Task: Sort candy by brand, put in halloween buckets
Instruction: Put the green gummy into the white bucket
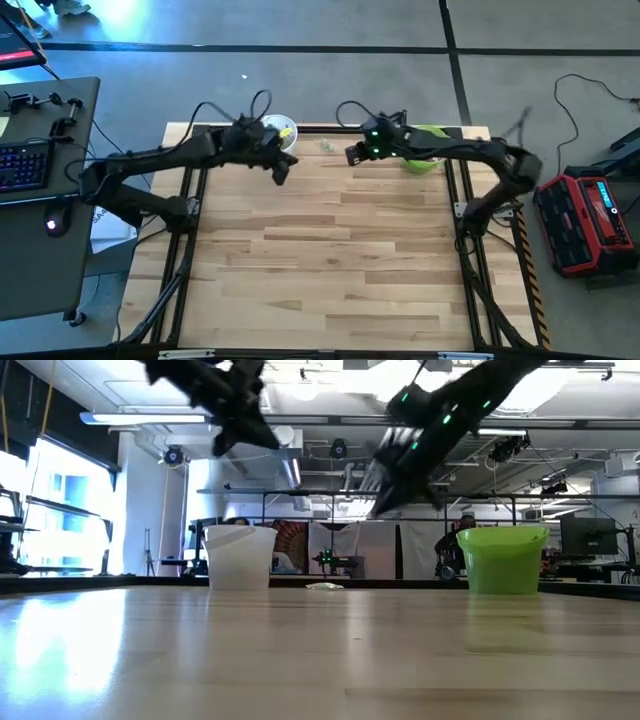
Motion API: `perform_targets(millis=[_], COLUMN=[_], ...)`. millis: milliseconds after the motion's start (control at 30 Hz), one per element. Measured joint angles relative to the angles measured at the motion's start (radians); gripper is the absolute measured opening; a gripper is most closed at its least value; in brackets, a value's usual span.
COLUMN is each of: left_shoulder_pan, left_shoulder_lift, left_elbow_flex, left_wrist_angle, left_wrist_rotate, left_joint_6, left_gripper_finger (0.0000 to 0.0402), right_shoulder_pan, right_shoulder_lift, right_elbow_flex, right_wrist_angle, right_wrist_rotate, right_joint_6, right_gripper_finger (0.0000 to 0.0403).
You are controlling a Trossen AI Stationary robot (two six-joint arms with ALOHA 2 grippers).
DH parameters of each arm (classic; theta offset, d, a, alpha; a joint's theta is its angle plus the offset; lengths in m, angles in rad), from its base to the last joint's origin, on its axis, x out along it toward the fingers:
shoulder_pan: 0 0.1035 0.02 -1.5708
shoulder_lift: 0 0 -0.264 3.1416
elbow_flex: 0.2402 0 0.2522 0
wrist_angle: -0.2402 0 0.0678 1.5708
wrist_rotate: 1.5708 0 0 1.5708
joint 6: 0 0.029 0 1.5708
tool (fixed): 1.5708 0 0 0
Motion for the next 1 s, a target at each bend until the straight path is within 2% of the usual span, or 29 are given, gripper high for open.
perform_targets(millis=[133,267,567,700,867,1000], left_shoulder_pan=[0.035,0.048,0.065,0.065,0.073,0.095], left_shoulder_lift=[0.127,0.259,0.492,0.572,0.646,0.688], left_elbow_flex=[0.153,0.284,0.474,0.529,0.551,0.553], left_wrist_angle=[-0.064,-0.128,-0.245,-0.272,-0.264,-0.251], left_wrist_rotate=[0.056,0.063,0.078,0.021,-0.105,-0.12], left_joint_6=[0.101,0.173,0.228,0.246,0.244,0.2], left_gripper_finger=[0.0,0.0,0.0006,0.0029,0.0077,0.0122], right_shoulder_pan=[0.032,0.061,0.105,0.108,0.102,0.099], right_shoulder_lift=[-0.146,-0.273,-0.438,-0.463,-0.464,-0.464], right_elbow_flex=[-0.049,-0.1,-0.165,-0.166,-0.165,-0.165], right_wrist_angle=[-0.008,-0.034,-0.151,-0.181,-0.188,-0.195], right_wrist_rotate=[0.028,0.041,0.1,0.136,0.136,0.135], right_joint_6=[-0.046,-0.053,-0.069,-0.084,-0.118,-0.123], right_gripper_finger=[0.0,0.0,0.0,0.0,0.0,0.0])
